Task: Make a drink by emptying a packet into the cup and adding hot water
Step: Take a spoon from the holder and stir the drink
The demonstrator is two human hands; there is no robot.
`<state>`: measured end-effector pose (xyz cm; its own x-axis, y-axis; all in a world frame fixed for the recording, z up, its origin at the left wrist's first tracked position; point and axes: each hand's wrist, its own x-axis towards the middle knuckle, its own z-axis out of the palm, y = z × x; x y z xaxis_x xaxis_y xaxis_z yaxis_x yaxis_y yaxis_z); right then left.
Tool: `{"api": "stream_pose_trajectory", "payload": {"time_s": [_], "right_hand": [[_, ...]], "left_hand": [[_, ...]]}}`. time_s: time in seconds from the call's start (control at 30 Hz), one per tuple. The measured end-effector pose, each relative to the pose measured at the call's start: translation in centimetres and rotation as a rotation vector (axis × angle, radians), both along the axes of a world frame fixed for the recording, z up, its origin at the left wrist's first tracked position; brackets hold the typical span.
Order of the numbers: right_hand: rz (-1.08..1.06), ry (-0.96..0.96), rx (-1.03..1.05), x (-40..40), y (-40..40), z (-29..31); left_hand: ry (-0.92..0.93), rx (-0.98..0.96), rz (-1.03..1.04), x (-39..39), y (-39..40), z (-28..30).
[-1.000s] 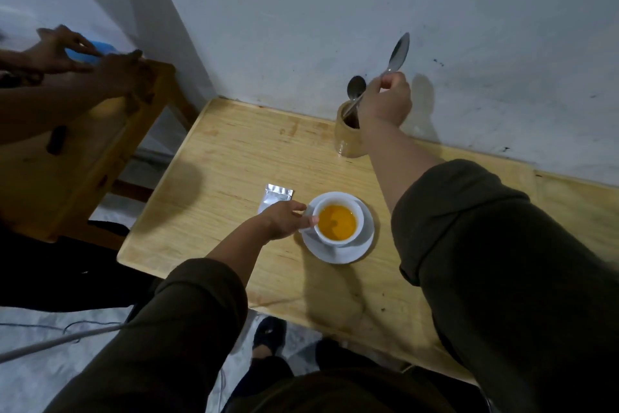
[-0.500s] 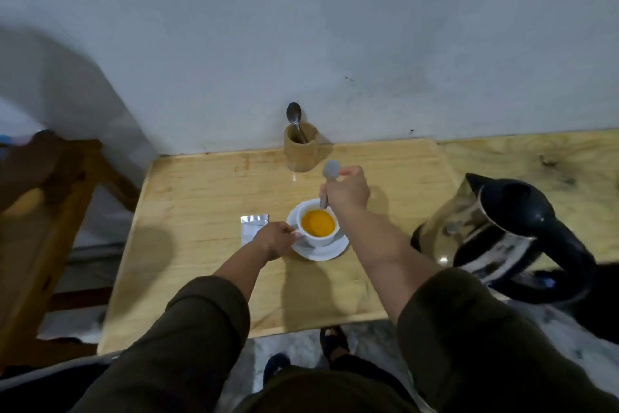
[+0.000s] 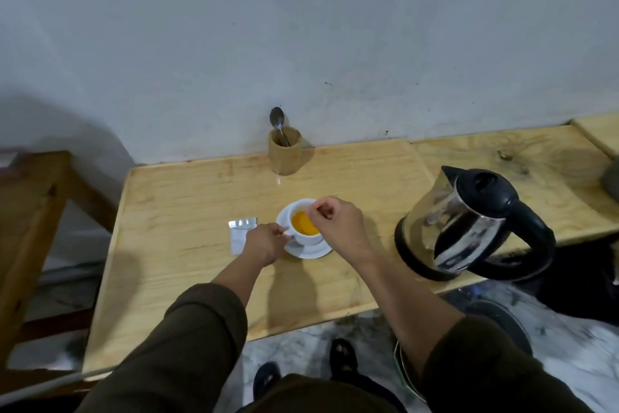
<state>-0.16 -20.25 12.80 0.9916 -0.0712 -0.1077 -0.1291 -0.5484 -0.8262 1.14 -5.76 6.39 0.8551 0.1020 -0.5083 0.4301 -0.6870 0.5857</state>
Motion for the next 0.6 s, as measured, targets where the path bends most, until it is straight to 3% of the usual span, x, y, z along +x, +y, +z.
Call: {"api": "stream_pose_trajectory", "payload": {"time_s": [0.17,0.6], "right_hand": [[0.092,-0.089,-0.172,0.6,-1.3,-0.6],[0.291,-0.125,-0.311,3.5,-3.2,-2.5]], "left_hand": [[0.004,0.028,-0.014,-0.3,-0.2,0.3],[0.031,0.062,0.061,-0.5,-1.0,0.4]]}}
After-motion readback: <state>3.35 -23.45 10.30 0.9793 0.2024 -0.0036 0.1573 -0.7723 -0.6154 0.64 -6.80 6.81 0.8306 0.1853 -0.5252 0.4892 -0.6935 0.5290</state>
